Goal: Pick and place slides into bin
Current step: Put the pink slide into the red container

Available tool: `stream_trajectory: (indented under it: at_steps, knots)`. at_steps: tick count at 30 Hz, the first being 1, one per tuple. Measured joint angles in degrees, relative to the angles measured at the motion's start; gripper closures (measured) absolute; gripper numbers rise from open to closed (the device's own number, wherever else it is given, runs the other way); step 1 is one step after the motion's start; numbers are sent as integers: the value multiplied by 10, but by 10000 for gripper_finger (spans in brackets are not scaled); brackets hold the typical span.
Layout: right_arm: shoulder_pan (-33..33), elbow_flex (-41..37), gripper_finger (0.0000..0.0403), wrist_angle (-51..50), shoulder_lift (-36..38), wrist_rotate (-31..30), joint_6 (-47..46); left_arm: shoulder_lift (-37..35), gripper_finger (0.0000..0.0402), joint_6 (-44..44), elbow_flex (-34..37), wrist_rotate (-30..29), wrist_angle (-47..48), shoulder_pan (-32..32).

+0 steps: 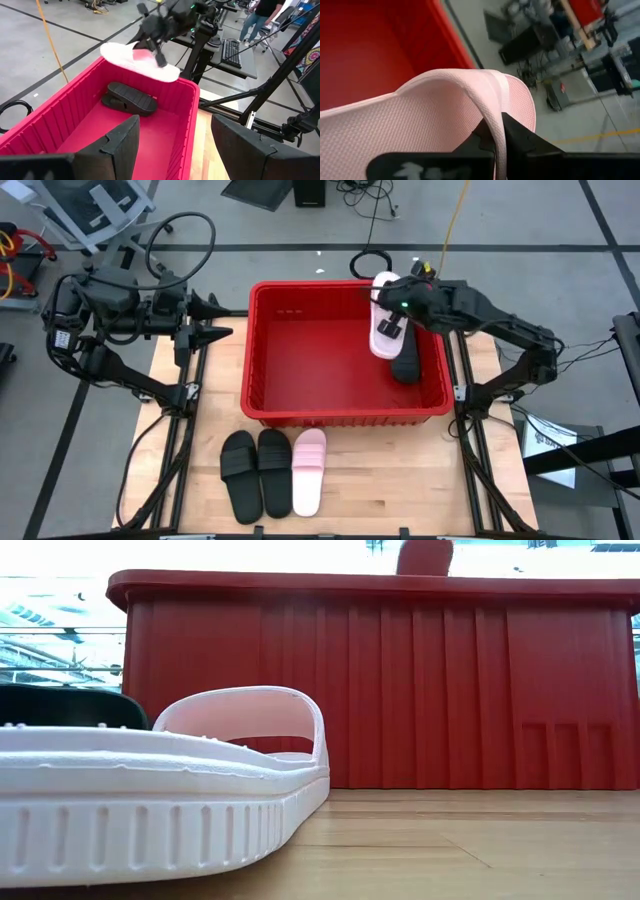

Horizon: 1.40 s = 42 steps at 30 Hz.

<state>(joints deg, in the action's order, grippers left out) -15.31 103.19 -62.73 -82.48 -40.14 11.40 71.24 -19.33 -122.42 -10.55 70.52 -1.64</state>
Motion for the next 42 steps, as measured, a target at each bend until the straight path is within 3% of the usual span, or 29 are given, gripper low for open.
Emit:
stream_trajectory:
  at_steps: [12,15,25,42]
  knots:
    - [-15,-84,402,35,-9,29,68,0,160,-7,0,0,0,0]
    - [-16,-118,402,70,-9,62,82,0,160,-7,0,0,0,0]
    - [-16,-245,403,198,-9,92,88,0,160,-18,0,0,0,0]
    - [-36,-406,402,388,-9,84,134,0,160,-51,0,-10,0,0]
